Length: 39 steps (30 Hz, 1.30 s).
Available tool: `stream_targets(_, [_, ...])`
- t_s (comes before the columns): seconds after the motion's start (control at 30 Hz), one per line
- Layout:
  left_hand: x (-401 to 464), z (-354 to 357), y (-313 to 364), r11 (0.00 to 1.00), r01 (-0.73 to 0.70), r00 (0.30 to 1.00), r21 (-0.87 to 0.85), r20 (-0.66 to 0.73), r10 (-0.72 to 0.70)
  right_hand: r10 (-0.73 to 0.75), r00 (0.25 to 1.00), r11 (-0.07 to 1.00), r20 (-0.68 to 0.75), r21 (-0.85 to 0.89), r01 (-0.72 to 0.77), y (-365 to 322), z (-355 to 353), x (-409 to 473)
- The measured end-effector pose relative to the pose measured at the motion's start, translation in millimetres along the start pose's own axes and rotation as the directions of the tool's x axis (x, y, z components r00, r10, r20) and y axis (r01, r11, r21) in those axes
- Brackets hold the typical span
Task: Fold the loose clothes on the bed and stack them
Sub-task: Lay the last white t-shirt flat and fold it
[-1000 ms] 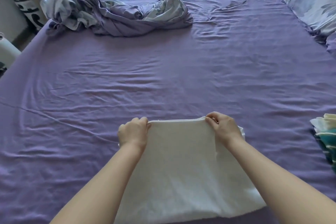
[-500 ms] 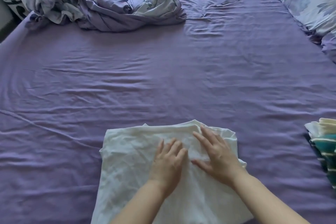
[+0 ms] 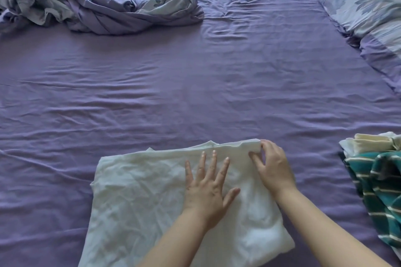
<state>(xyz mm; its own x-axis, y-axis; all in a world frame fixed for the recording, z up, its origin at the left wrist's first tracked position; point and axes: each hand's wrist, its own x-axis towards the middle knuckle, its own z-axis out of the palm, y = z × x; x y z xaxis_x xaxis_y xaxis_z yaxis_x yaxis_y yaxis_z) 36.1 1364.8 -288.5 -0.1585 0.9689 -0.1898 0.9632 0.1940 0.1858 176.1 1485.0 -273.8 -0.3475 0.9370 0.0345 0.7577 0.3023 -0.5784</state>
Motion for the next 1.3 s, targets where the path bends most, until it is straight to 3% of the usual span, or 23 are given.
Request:
stream_targets(0.1, [20.8,-0.5,8.6,0.994,-0.113,0.993,0.015,0.029,0.112,0.149,0.988,0.986,0.034,0.071,-0.151,3.6,-3.2,-1.0])
stream_targets(0.17, [34.9,-1.2,14.4,0.982,-0.178,0.981,0.060,0.084,0.173,0.173,0.983,0.978,0.067,0.106,-0.180,4.1,-2.9,-10.1])
stream_targets(0.4, [70.9,-5.9,22.1,0.986,-0.056,0.964,0.157,0.265,0.013,0.295,0.944,0.954,0.146,0.004,-0.299,0.5,2.2,-70.0])
stream_targets(0.5, [75.6,-19.2,37.0,0.984,-0.053,0.974,0.168,0.227,0.014,0.326,0.925,0.945,0.197,-0.071,-0.318,-2.6,-1.2,-91.9])
stream_targets(0.57, [78.3,-28.0,46.7,0.939,-0.273,0.956,0.207,0.170,0.241,0.352,0.912,0.936,0.212,-0.084,-0.341,-3.6,-4.9,-99.2])
stream_targets(0.63, [81.2,-36.0,56.2,0.766,-0.586,0.809,0.263,0.245,0.534,0.386,0.890,0.923,0.244,-0.093,-0.374,-3.3,-9.4,-102.4])
stream_targets(0.7, [83.3,-44.1,64.2,0.614,-0.727,0.686,0.307,0.360,0.633,0.419,0.863,0.908,0.282,-0.108,-0.405,-2.6,-12.9,-104.9])
stream_targets(0.73, [83.5,-46.1,66.9,0.594,-0.736,0.677,0.325,0.380,0.630,0.433,0.853,0.901,0.292,-0.112,-0.419,-2.4,-14.5,-106.6])
stream_targets(0.87, [85.8,-56.5,66.5,0.560,-0.697,0.715,0.447,0.374,0.591,0.458,0.836,0.880,0.301,-0.021,-0.474,-4.8,-20.1,-113.5])
stream_targets(1.1, [64.5,-102.6,22.0,0.426,-0.656,0.701,0.623,0.295,0.649,0.403,0.868,0.785,0.290,0.379,-0.491,-42.6,-25.8,-127.2])
stream_targets(1.17, [58.2,-111.8,3.0,0.429,-0.657,0.705,0.620,0.304,0.640,0.347,0.900,0.779,0.264,0.453,-0.433,-62.5,-25.5,-133.8])
stream_targets(1.3, [45.0,-126.9,-47.2,0.526,-0.611,0.782,0.591,0.347,0.518,0.213,0.958,0.812,0.193,0.510,-0.283,-105.3,-11.1,-150.3])
